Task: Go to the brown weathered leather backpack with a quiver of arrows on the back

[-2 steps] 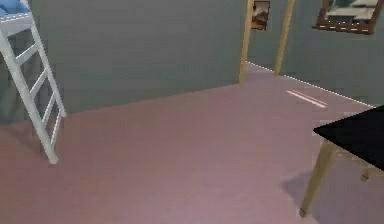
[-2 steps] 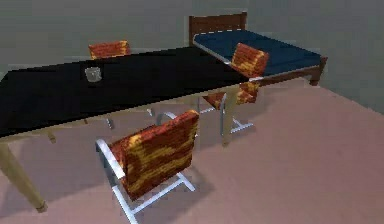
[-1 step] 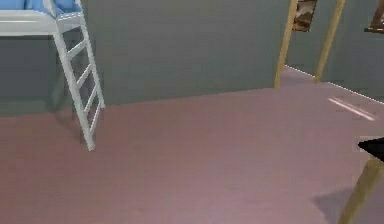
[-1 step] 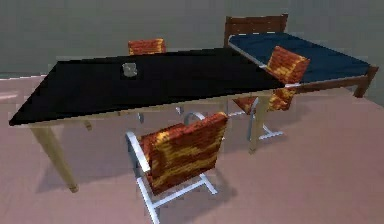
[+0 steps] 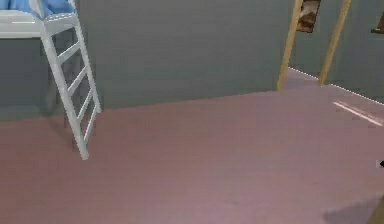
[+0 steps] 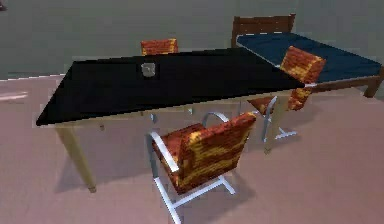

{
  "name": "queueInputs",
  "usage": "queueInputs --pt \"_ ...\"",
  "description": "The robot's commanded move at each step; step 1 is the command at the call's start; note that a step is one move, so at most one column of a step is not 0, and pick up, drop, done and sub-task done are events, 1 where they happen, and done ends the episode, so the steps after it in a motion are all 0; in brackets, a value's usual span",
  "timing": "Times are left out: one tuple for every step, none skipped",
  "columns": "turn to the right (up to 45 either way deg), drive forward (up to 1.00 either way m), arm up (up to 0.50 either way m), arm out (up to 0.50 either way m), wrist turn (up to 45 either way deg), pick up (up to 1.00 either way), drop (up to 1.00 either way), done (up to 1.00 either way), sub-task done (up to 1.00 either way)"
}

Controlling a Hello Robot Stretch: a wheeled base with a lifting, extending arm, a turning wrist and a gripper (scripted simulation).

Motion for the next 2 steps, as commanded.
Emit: queueInputs --pt "18.0 0.00 0.00 0.00 0.0 0.00 0.00 0.00 0.00" --pt "0.0 1.00 0.00 0.00 0.0 0.00 0.00 0.00 0.00"
